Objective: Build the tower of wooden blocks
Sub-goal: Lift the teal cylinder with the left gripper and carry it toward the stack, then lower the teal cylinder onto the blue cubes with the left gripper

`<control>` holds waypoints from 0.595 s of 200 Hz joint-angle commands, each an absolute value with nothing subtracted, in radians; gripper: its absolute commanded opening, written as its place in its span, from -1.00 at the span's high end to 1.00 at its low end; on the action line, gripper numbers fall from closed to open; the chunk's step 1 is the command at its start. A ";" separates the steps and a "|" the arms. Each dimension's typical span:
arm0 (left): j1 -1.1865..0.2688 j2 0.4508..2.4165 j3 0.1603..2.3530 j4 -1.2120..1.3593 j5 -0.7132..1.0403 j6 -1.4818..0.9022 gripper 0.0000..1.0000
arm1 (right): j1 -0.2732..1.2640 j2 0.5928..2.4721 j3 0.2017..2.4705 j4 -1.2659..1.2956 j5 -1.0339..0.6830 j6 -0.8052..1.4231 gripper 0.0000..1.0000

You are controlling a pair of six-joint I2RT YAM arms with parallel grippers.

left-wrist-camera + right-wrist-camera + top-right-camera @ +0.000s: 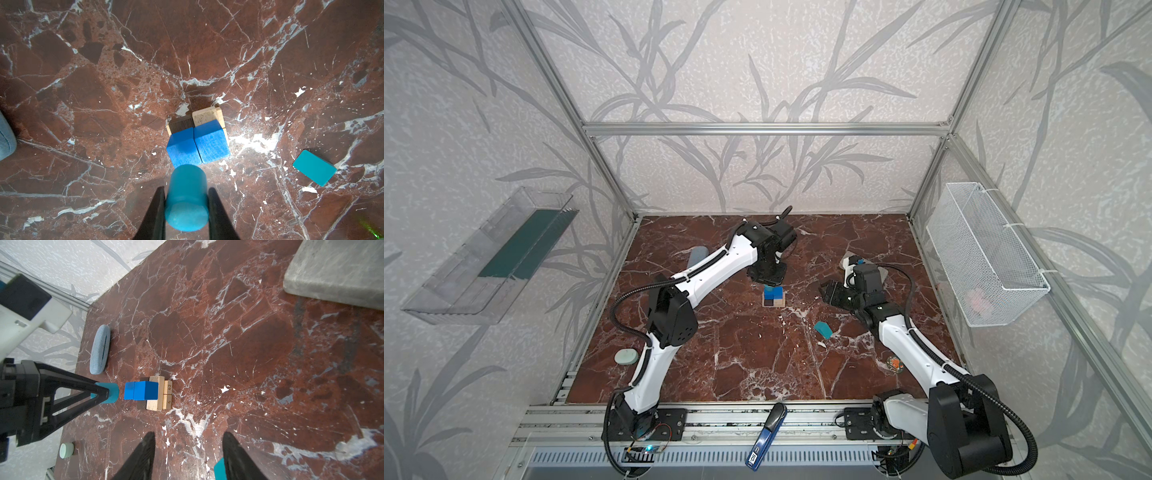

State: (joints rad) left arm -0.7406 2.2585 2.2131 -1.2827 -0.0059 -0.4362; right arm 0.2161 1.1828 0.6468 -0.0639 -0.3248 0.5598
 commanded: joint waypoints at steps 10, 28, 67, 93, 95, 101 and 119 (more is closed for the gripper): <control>-0.750 2.292 2.280 -1.363 -0.011 -0.420 0.68 | 0.204 1.155 0.631 -0.055 -0.353 0.547 -0.07; -0.752 2.313 2.304 -1.373 -0.010 -0.420 0.68 | 0.198 1.152 0.630 -0.057 -0.358 0.545 -0.07; -0.762 2.351 2.354 -1.394 -0.011 -0.419 0.68 | 0.191 1.155 0.627 -0.054 -0.363 0.543 -0.07; -0.764 2.368 2.360 -1.398 -0.014 -0.421 0.68 | 0.187 1.157 0.627 -0.051 -0.367 0.543 -0.07; -0.764 2.369 2.361 -1.398 -0.014 -0.422 0.68 | 0.187 1.157 0.627 -0.052 -0.367 0.542 -0.07; -0.765 2.373 2.362 -1.400 -0.014 -0.423 0.68 | 0.186 1.157 0.626 -0.051 -0.366 0.542 -0.07; -0.766 2.376 2.364 -1.398 -0.014 -0.431 0.68 | 0.183 1.158 0.623 -0.052 -0.364 0.543 -0.07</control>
